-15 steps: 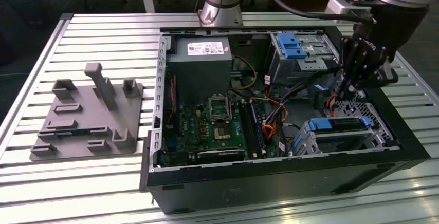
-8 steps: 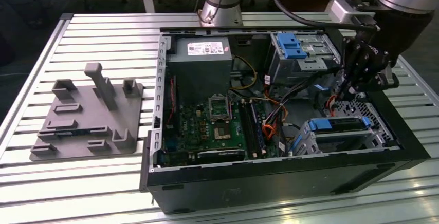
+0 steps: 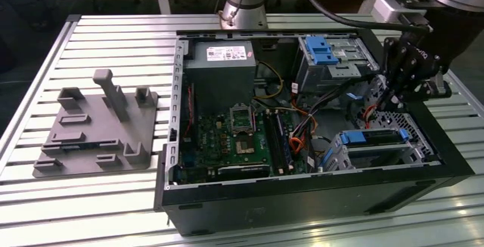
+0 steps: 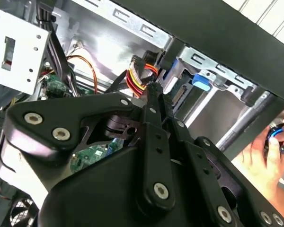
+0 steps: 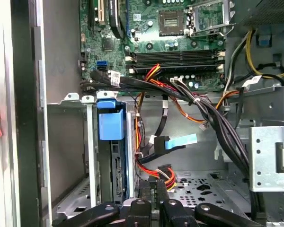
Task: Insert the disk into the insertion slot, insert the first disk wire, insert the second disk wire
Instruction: 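Insert the first disk wire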
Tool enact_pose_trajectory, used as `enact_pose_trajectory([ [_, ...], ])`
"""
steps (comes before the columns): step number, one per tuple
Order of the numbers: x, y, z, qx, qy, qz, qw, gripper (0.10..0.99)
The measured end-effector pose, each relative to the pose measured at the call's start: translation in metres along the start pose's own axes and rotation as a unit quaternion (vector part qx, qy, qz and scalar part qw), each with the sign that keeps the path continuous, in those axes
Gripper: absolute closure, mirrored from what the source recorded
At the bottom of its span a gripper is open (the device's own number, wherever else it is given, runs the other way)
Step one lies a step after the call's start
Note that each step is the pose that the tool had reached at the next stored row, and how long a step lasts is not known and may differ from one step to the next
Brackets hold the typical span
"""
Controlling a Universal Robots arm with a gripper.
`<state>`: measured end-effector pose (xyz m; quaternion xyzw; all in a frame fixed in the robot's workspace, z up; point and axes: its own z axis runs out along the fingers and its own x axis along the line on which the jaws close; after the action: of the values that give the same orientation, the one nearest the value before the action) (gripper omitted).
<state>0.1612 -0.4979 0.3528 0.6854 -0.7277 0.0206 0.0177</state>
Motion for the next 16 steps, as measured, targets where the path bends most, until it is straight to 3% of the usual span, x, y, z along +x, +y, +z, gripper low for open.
enact_pose_trajectory([
  [2,0.0013,0.0004,-0.0004,-0.0004,-0.0059,0.000,1.0000,0.922],
  [6,0.0028,0.0009,-0.0003,-0.0028,-0.0339,0.000,0.9994,0.922],
  [8,0.0054,0.0009,-0.0001,-0.0036,-0.0424,0.000,0.9991,0.922],
  [11,0.0091,0.0007,0.0001,-0.0041,-0.0496,0.000,0.9988,0.922],
  [16,0.0091,0.0007,0.0000,-0.0041,-0.0497,0.000,0.9988,0.922],
])
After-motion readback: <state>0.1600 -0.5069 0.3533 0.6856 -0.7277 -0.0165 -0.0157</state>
